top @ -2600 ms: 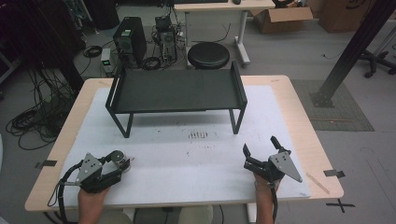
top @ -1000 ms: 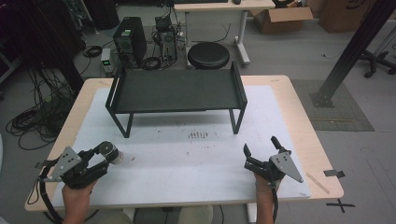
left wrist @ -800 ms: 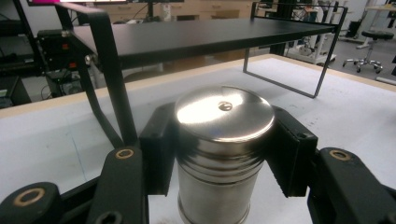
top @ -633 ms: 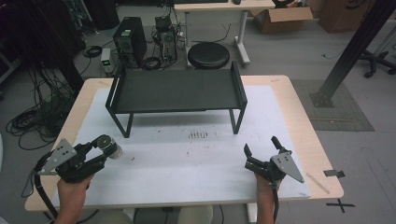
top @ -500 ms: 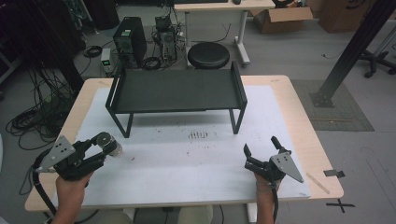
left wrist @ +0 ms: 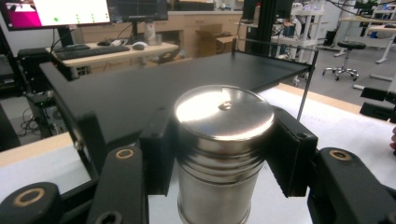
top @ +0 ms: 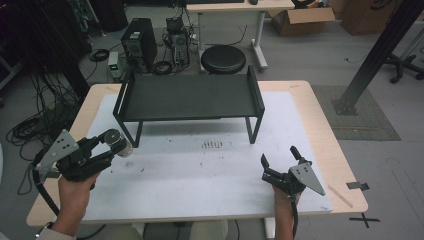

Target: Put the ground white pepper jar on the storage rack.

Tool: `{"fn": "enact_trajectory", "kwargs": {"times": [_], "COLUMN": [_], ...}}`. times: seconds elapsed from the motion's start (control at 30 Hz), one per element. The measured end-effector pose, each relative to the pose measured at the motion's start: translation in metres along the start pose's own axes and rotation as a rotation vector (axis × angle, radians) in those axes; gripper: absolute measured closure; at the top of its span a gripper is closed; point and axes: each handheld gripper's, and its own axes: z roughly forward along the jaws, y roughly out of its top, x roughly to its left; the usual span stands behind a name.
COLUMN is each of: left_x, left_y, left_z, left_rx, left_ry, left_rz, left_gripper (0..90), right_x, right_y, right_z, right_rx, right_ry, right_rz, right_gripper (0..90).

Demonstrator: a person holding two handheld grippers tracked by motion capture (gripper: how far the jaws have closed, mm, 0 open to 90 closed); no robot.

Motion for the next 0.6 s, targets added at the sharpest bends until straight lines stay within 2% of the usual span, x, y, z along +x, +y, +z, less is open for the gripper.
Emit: {"fn": "enact_trajectory", "kwargs": {"times": [0.33,0.6], "left_x": [-0.003,-0.002], "left_y": [0.027,0.04], "left_z": [0.018,0.029], "left_rx": [-0.009,-0.003], "left_ry": [-0.033,-0.049], "left_rz": [0.017,0.026], "left_gripper": [49.1,49.1], "right_x": [0.0,-0.001], "right_y": [0.0,0.0], "right_z": [0.0,-0.001], "right_rx": [0.0,-0.005], "right_ry": [0.0,0.0], "right_rz": [0.002,0.012], "right_gripper": [0.0,0.0]}}
